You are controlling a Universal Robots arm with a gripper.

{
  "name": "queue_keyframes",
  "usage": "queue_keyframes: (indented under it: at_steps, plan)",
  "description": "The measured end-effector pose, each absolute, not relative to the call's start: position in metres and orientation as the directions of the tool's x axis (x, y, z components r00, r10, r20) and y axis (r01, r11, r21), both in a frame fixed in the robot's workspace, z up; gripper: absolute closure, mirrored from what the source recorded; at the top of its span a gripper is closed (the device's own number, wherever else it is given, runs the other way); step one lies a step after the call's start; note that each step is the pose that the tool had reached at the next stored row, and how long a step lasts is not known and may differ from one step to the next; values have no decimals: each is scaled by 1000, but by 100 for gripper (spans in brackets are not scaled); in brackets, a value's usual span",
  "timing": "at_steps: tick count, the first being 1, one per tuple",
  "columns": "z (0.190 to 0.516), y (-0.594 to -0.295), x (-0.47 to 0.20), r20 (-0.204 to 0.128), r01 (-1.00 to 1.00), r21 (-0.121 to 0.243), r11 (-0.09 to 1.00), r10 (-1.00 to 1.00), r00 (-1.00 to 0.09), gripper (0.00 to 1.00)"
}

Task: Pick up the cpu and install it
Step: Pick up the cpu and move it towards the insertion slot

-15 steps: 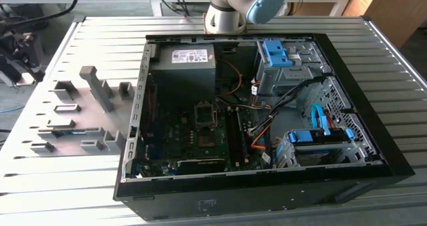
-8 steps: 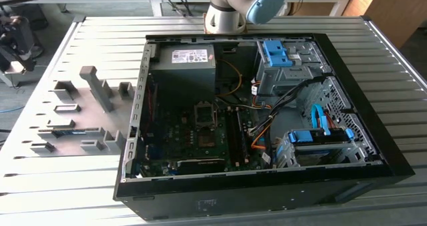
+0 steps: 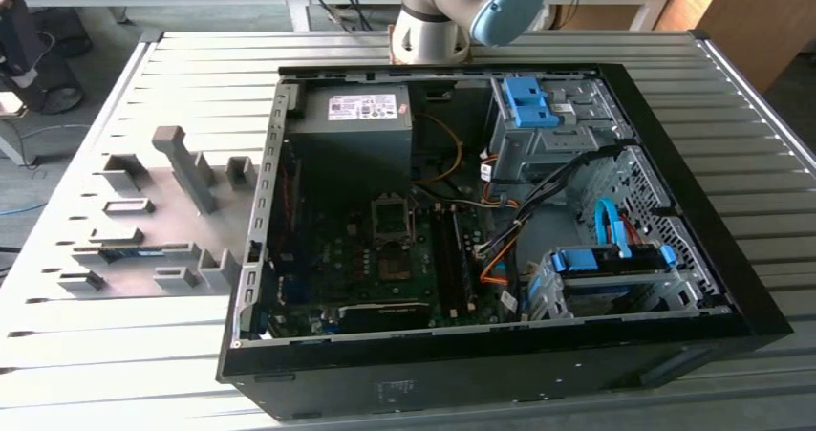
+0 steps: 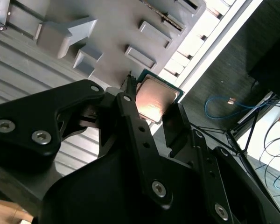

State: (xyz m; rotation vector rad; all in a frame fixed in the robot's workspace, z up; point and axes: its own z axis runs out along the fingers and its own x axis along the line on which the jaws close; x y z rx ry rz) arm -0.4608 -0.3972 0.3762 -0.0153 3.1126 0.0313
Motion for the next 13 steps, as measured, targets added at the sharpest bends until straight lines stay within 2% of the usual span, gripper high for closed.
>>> queue_keyframes:
  at_steps: [13]
  plan:
    - [377, -397, -448, -28, -10, 19, 1000, -10, -1000, 53]
